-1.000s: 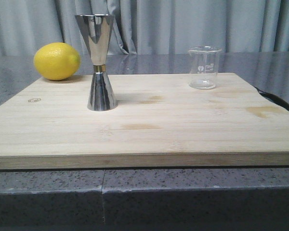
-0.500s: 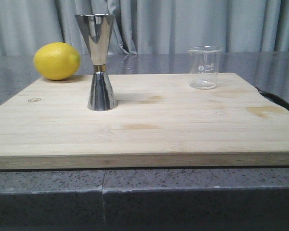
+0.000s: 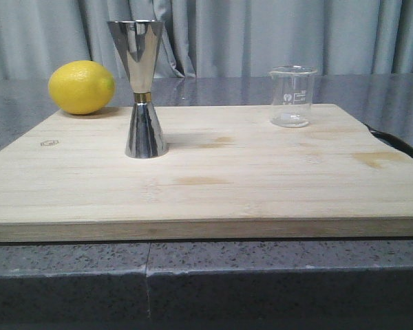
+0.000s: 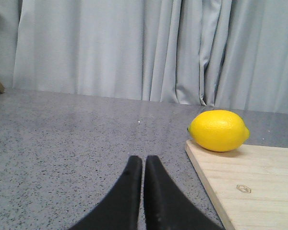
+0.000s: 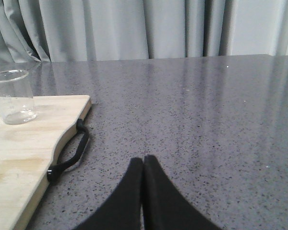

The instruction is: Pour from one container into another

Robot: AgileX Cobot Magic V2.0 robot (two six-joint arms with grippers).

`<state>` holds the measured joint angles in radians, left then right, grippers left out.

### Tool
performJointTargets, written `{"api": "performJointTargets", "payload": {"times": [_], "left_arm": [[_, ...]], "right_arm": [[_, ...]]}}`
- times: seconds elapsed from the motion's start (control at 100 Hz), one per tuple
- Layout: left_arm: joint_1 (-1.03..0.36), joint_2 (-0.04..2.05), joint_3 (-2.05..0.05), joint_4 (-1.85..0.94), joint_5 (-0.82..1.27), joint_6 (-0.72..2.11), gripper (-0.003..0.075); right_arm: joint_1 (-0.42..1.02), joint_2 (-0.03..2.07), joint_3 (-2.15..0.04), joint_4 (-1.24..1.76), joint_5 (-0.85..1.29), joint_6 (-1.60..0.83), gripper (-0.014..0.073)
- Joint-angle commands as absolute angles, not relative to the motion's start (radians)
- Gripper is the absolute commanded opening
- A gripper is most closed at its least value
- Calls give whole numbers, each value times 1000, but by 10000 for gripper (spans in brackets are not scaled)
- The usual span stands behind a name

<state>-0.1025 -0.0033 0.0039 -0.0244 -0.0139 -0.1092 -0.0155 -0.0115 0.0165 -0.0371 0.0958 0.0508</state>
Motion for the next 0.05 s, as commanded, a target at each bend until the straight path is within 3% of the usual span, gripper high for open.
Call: {"api": "performJointTargets", "payload": {"times": [0.0, 0.04], "left_arm": [[-109, -31, 42, -23, -94, -116, -19], [-109, -31, 42, -23, -94, -116, -19]], "right_arm": [[-15, -30, 45, -49, 9, 49, -73], [-15, -30, 45, -49, 9, 49, -73]]}}
